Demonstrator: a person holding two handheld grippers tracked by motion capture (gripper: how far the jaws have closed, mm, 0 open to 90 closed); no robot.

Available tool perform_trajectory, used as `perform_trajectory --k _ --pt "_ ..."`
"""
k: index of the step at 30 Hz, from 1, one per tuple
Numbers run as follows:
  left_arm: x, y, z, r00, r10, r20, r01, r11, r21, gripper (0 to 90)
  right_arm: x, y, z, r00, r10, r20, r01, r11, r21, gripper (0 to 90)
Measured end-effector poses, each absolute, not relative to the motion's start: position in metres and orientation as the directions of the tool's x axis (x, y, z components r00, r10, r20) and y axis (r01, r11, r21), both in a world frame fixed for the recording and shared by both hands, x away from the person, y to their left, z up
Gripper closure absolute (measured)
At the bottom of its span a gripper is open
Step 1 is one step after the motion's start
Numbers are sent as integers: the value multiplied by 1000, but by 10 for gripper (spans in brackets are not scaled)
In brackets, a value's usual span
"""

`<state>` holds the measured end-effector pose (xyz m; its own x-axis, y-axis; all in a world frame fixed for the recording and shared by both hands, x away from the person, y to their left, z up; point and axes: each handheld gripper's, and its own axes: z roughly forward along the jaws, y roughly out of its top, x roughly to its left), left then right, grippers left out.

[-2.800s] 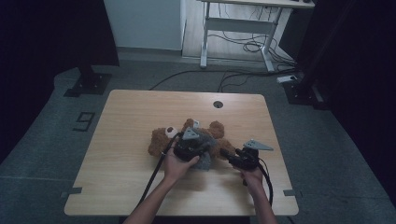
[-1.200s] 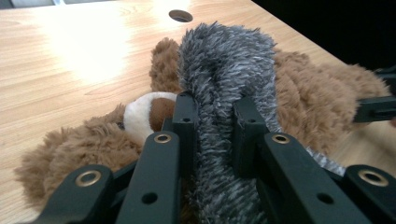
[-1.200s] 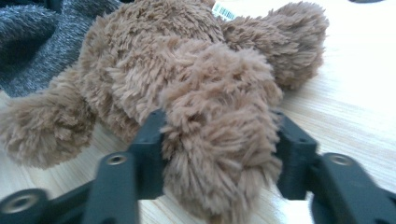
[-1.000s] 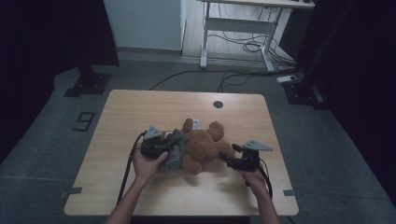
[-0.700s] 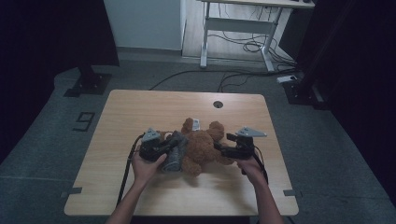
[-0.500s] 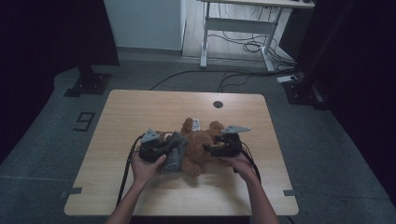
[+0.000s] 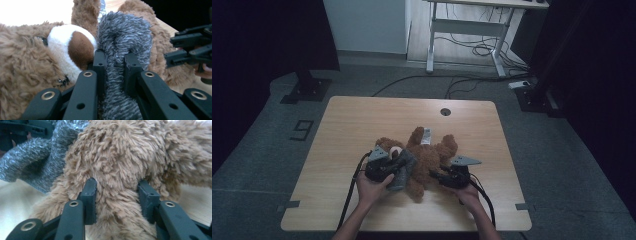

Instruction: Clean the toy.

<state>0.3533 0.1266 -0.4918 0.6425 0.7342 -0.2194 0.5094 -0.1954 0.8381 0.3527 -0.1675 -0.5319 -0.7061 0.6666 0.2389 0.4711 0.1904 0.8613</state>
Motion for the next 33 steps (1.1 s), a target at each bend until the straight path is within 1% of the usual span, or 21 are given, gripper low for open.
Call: perform_trajectory --k 3,6,9,11,14,16,17,19,24,26,29,30,33 --pt "357 120 -481 645 736 -207 513 -215 831 755 352 -168 -534 -701 673 235 460 175 870 586" --pt "355 105 -465 673 715 -190 480 -227 848 754 350 -169 -536 -708 669 229 447 173 877 588" --pt "354 80 -451 702 699 -138 427 -258 866 753 347 -169 -537 -708 673 212 432 176 884 587" --pt "355 60 -446 722 682 -119 405 -276 872 751 347 -169 -537 -706 675 213 432 172 885 585" --pt "359 33 -446 736 672 -83 388 -317 866 746 346 -169 -537 -706 676 210 427 171 888 583" --pt "366 22 -453 730 680 -63 396 -346 851 743 345 -170 -537 -705 678 207 428 174 887 583" --pt "369 20 -457 727 684 -68 402 -343 849 743 345 -170 -537 -703 681 206 427 172 888 583" --pt "372 23 -461 721 688 -77 404 -328 854 743 346 -171 -538 -700 681 212 430 165 888 584" --pt "371 45 -461 702 710 -59 400 -324 858 750 345 -171 -538 -716 671 193 418 189 889 586" --pt "373 58 -459 677 734 -56 413 -316 854 752 345 -170 -538 -717 671 190 415 192 889 586" --pt "375 82 -459 624 781 -27 430 -315 846 754 345 -171 -538 -718 669 191 417 193 888 586" --pt "375 92 -460 613 789 -36 435 -299 849 754 345 -171 -538 -719 668 190 416 194 888 586" --pt "373 119 -459 598 795 -100 448 -228 865 755 345 -171 -538 -726 662 185 411 202 889 585"
